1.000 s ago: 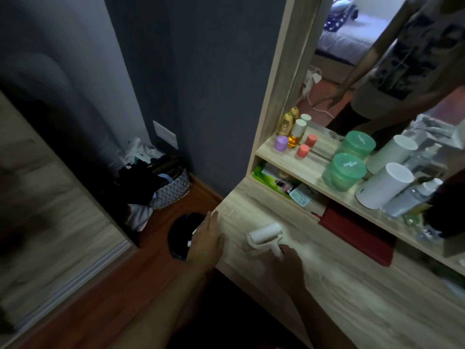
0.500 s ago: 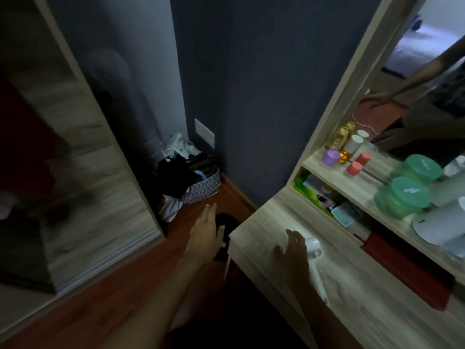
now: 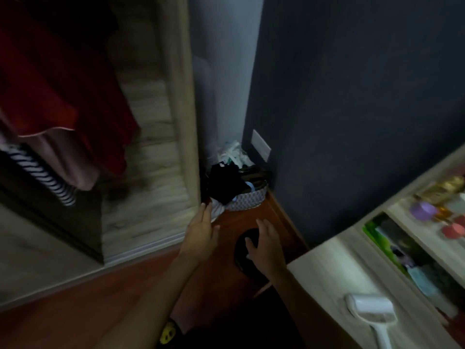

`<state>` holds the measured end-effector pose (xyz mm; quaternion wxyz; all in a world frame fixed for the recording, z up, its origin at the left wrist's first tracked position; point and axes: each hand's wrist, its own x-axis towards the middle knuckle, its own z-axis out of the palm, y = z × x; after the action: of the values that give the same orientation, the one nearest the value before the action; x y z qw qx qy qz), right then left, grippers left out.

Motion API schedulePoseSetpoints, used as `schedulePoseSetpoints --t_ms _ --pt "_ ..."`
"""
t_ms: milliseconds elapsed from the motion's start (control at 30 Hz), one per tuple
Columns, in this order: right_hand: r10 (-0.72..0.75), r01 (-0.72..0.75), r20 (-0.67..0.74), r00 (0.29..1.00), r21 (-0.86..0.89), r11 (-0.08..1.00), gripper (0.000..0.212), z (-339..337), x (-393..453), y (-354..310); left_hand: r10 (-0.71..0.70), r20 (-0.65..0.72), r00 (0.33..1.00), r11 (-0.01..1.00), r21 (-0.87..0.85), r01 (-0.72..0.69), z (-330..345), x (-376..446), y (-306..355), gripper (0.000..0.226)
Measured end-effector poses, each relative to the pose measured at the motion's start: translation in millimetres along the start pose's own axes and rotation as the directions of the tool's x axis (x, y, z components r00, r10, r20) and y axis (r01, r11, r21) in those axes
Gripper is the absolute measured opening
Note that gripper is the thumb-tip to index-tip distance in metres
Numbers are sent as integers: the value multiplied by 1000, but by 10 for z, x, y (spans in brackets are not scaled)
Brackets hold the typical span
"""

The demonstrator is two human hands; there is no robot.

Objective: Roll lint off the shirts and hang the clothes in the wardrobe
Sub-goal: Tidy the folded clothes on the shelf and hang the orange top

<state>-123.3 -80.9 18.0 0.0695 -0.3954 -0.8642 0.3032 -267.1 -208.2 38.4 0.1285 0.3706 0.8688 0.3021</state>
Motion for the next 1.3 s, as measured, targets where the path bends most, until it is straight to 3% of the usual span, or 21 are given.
schedulePoseSetpoints --t_ms 200,333,500,600,733,867,1067,1133,1300 --pt "-196 197 60 979 -20 980 64 336 486 -1081 -91 -133 987 994 49 99 -760 207 -660 63" --pt "-318 319 84 944 0 948 67 491 695 -1813 -81 -239 968 992 77 102 -1342 328 -877 64" --pt "-502 503 -30 864 66 862 68 389 1056 -3031 124 -338 933 959 283 -25 -2575 590 -1082 62" --pt "-599 612 -141 788 73 788 68 24 1273 -3807 311 -415 855 897 427 -119 -3437 847 -938 62" --pt "-683 741 -351 640 45 670 68 -685 1532 -4807 514 -492 702 786 598 -156 -4548 1217 -496 58" --pt "-713 824 -533 455 -51 565 64 -1515 1690 -5696 622 -560 547 724 678 -130 -5529 1552 44 57" --pt "-763 898 -586 273 -129 420 57 -2441 1890 -6539 688 -596 415 656 755 -3 -6478 1885 578 65" --pt "-769 896 -582 266 -145 420 54 -2641 2021 -6738 683 -590 430 624 778 76 -6697 2025 691 64" --pt "-848 857 -443 292 -272 437 48 -2834 2405 -7039 531 -603 595 576 772 268 -7111 2423 800 60"
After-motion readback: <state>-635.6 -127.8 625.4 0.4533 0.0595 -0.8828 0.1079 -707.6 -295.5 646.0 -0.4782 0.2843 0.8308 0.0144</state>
